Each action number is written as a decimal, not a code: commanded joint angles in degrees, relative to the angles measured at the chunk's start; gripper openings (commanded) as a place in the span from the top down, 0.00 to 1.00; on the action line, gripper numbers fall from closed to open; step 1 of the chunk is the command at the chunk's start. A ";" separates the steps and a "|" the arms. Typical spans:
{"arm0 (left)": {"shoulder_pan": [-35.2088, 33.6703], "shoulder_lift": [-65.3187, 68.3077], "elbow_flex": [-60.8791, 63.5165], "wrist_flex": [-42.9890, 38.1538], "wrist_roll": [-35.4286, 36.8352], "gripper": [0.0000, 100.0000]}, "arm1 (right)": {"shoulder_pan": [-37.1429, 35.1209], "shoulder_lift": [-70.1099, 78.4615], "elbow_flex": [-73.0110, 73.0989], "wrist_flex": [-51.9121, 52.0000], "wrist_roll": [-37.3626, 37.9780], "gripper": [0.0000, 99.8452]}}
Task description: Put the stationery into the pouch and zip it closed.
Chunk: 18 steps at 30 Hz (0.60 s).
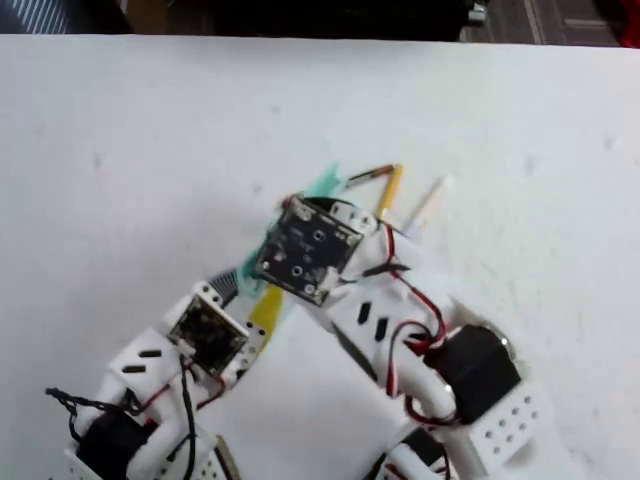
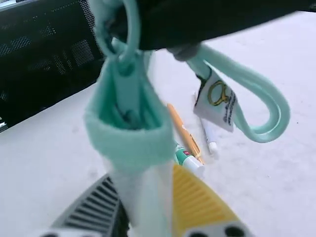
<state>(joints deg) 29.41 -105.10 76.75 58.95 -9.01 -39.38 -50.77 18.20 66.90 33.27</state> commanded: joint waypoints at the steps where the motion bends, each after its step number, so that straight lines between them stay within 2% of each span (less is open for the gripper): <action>1: 0.92 0.40 1.93 0.70 -1.49 0.98 | 2.86 1.89 -1.23 -2.59 2.64 0.98; 8: 0.48 0.40 1.93 0.79 -1.49 0.98 | 3.30 2.95 -1.58 -2.77 3.08 0.98; 18: 0.48 0.40 1.93 0.79 -1.41 0.98 | 14.11 3.47 -1.32 -8.31 2.81 0.98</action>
<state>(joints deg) 29.41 -105.10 76.75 58.77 -9.10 -31.56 -47.16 18.29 62.77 36.18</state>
